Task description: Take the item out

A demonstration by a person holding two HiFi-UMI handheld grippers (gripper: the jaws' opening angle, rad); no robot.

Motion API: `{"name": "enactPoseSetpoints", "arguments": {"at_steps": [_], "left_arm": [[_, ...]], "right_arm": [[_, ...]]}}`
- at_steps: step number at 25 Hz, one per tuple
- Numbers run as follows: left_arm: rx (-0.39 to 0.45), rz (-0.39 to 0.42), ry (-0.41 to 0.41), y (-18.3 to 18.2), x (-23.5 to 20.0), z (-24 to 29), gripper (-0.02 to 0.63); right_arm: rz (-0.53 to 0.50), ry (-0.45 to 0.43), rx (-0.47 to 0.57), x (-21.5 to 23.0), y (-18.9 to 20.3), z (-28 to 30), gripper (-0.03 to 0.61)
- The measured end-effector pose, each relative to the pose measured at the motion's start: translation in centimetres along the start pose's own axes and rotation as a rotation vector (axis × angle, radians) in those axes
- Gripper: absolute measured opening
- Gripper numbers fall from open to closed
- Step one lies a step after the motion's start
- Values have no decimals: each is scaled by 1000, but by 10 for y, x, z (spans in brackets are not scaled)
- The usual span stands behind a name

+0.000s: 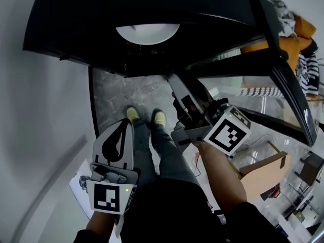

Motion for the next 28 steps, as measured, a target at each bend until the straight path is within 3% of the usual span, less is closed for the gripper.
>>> {"name": "enactPoseSetpoints", "arguments": {"at_steps": [4,9,20,28], "left_arm": [[-25,-5,-15,14,-9,4,9],[-81,-78,-21,32,-17,10,9],[-77,-62,13,27,-30,24,9],[-83,-50,27,26,-34,26,9]], "right_arm": [[10,5,11,7,2,13,91],[24,39,30,17,6,29,115],[173,66,87,29,0,58,186],[279,52,118,26,-6,78,195]]}}
Point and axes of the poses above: the fingertips, and each gripper's own axes: z forward along the fingers, x to its right, y out of its underside, the point moved 1 cm from there along -z, backward along the fingers, and after that the axes turned 1 degree about x, right-handed, at the moved point
